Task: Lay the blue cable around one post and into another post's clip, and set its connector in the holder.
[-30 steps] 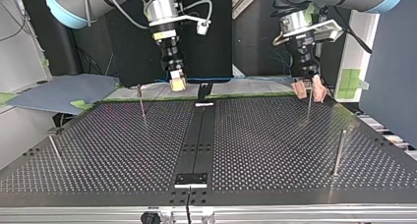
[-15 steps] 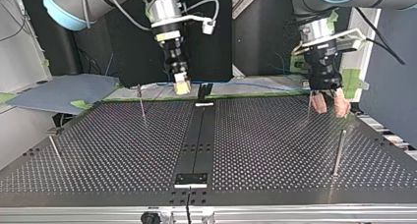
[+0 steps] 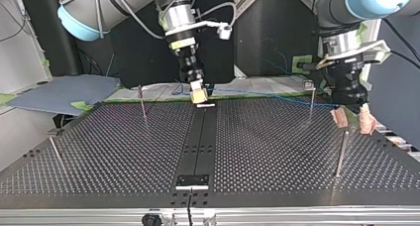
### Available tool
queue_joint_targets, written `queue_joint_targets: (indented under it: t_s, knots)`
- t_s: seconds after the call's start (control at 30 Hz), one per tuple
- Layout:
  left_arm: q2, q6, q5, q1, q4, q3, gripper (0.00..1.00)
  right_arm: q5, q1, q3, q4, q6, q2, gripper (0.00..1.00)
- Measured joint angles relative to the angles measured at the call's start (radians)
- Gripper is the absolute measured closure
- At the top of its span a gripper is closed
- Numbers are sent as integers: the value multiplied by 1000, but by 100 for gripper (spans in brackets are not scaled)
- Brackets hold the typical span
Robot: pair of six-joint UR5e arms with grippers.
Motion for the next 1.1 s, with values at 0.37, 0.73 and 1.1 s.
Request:
queue_joint_targets:
  t_s: [0.37,0.73,1.1]
  knots:
    - [-55,-45,39,90,-90,90,0,-12,20,-83,5,-8,63,88]
    - [-81,-99,104,150,-98,190,0,-31,34,-173,28,-2,146,88]
    - [-122,-108,144,170,-92,225,0,-35,49,-259,103,-5,221,88]
